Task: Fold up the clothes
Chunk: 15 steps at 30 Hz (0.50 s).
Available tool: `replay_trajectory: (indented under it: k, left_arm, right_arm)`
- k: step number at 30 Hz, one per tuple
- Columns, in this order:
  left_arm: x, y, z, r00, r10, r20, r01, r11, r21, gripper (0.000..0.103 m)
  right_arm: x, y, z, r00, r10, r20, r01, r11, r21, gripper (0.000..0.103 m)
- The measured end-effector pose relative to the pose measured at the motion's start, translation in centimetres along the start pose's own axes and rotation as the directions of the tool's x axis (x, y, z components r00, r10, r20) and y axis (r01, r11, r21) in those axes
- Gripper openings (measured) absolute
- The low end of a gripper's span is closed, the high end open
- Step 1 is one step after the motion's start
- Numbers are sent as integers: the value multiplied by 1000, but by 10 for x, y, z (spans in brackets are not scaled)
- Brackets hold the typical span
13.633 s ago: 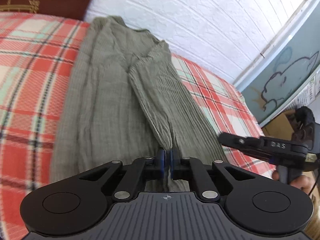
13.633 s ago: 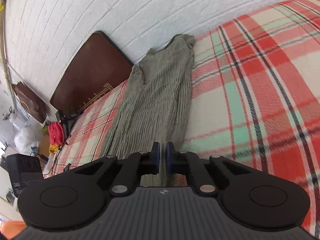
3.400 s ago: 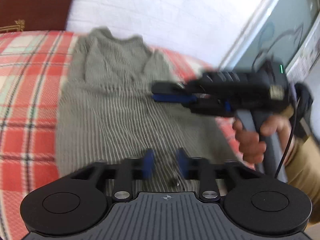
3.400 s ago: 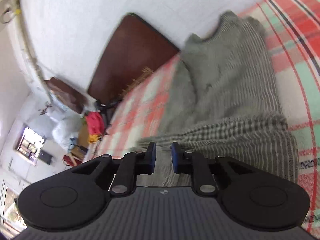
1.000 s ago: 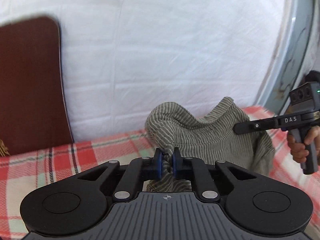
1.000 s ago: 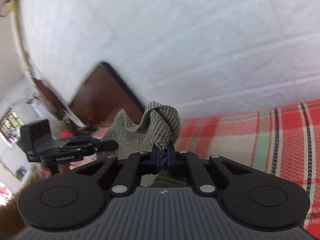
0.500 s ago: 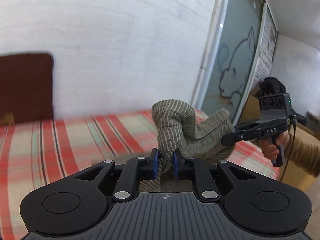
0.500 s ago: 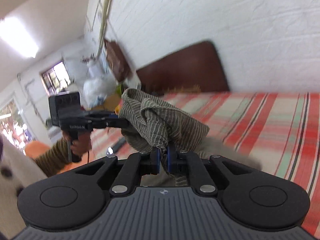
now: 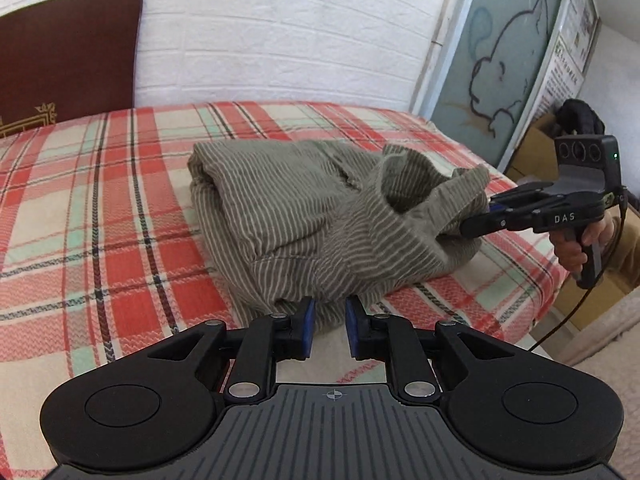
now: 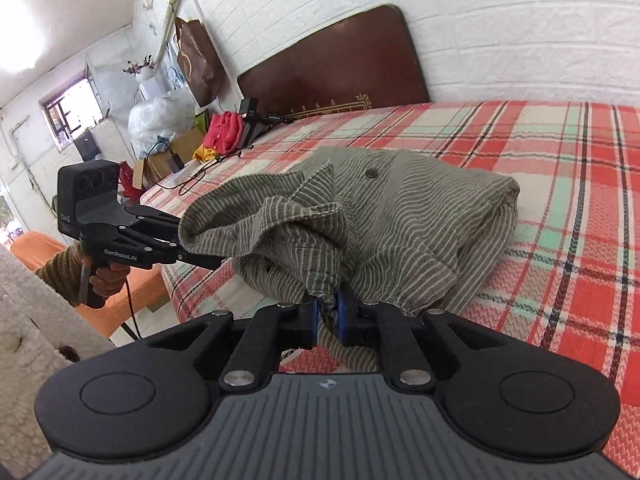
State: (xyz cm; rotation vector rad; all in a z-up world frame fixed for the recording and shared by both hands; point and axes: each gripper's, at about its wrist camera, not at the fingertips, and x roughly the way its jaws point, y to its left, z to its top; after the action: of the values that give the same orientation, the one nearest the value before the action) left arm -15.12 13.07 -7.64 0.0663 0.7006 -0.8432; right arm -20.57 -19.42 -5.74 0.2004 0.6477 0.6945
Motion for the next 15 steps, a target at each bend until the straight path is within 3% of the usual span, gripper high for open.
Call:
replay_trajectory:
  k: [3, 5, 9, 11, 12, 13, 14, 15]
  left_arm:
    - [-1, -16, 1, 998, 48, 35, -51, 995, 87, 48]
    - [2, -29, 0, 994, 91, 54, -99, 980, 173, 49]
    - [16, -49, -1, 986, 142, 93, -164, 935, 316, 54]
    - [21, -55, 1, 983, 142, 119, -175, 918, 356, 55]
    - [22, -55, 3, 986, 126, 110, -157, 922, 353, 55]
    - [23, -54, 6, 989, 109, 101, -138, 927, 350, 53]
    - [24, -53, 8, 991, 93, 92, -119, 931, 346, 28]
    - [23, -52, 10, 993, 77, 85, -102, 935, 340, 15]
  right_arm:
    - [-1, 5, 2, 1000, 13, 9, -13, 1000, -5, 35]
    - [1, 10, 4, 1000, 7, 16, -6, 999, -35, 40]
    - [1, 17, 8, 999, -20, 42, 24, 997, -75, 40]
    - [1, 16, 10, 998, -36, 50, 40, 997, -72, 32]
    - [2, 16, 11, 998, -47, 51, 51, 996, -78, 23]
    - [1, 18, 12, 997, -56, 53, 60, 994, -91, 18]
    - [-2, 22, 13, 997, -58, 60, 64, 992, -104, 18]
    - [-5, 25, 14, 996, -60, 67, 67, 991, -118, 17]
